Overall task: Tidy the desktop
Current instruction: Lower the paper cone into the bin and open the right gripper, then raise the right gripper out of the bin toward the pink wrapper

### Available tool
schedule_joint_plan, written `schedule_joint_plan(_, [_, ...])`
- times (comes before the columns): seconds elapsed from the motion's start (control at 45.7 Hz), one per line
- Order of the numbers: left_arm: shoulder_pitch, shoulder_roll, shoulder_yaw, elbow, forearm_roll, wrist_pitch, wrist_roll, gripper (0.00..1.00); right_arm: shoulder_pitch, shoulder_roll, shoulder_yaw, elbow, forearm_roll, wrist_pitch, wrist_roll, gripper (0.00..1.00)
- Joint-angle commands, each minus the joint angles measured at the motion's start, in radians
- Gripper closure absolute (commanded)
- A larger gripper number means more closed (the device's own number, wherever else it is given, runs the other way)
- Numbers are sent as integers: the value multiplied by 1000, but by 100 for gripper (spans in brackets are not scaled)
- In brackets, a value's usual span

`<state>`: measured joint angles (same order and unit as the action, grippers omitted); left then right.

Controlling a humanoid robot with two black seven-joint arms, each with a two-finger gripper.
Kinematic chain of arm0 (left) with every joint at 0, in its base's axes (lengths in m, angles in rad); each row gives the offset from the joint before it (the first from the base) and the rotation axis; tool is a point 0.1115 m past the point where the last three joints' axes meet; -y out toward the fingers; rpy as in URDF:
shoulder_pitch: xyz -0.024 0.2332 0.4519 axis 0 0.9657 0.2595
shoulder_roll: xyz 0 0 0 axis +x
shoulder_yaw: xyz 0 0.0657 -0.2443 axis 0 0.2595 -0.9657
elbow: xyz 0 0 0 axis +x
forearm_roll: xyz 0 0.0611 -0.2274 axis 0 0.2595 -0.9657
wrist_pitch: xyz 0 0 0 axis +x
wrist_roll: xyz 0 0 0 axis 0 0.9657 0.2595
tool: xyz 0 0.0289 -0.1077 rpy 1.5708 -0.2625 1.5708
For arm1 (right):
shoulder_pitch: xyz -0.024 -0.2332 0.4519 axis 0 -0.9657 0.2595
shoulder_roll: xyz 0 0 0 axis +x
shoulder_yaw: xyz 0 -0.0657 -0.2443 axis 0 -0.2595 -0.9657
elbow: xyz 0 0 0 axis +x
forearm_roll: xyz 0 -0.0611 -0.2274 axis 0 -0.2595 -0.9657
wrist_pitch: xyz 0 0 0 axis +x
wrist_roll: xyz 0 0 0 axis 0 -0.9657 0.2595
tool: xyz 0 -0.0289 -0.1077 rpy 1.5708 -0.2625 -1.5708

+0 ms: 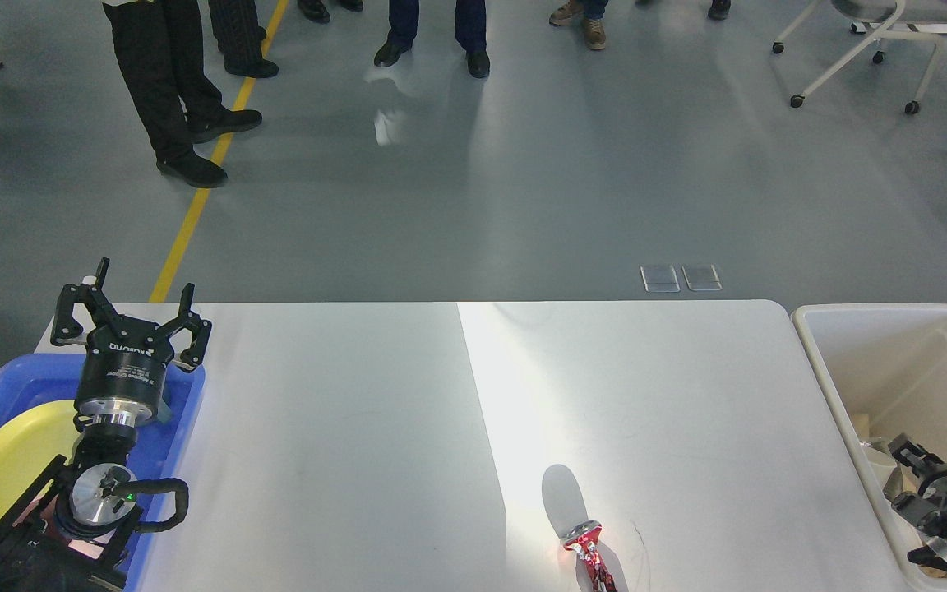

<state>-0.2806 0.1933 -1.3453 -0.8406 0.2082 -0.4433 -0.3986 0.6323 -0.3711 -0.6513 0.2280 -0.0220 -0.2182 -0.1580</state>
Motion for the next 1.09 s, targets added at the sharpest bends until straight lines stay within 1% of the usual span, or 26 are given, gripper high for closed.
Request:
schedule_joint_plan(0.0, [0, 0, 0, 0, -1, 0, 1, 4, 92, -83, -4, 161, -133, 2, 0, 0])
schedule_joint_plan(0.153, [0, 0, 0, 0, 0, 0, 1, 4, 246, -209, -10, 401, -291, 26, -11, 0])
schedule_joint_plan(0.241, [0, 0, 0, 0, 0, 0, 1, 4, 337, -264, -43, 502, -329, 83, -12, 0])
schedule_joint_plan(0.306, [0, 0, 0, 0, 0, 0, 1, 4, 432, -276, -135, 574, -342, 143, -12, 0])
schedule_joint_plan(0.438, [0, 0, 0, 0, 0, 0, 1, 4, 694, -261, -388, 741, -329, 288, -12, 0])
schedule_joint_plan(0.481, [0, 0, 0, 0, -1, 0, 1, 4, 757, -253, -428, 783, -328, 328, -12, 0])
schedule_joint_plan(0.591, [0, 0, 0, 0, -1, 0, 1, 4, 878, -227, -450, 858, -326, 446, -12, 0])
schedule_joint_plan(0.744, [0, 0, 0, 0, 0, 0, 1, 4, 1070, -187, -456, 961, -323, 673, -12, 0])
schedule_joint_plan(0.809, [0, 0, 0, 0, -1, 0, 1, 4, 1156, -170, -458, 1008, -308, 753, -14, 0])
schedule_joint_plan(0.919, [0, 0, 0, 0, -1, 0, 1, 4, 1280, -154, -459, 1129, -259, 819, -15, 0])
schedule_joint_plan(1.072, [0, 0, 0, 0, -1, 0, 1, 4, 1432, -127, -459, 1321, -228, 820, -18, 0])
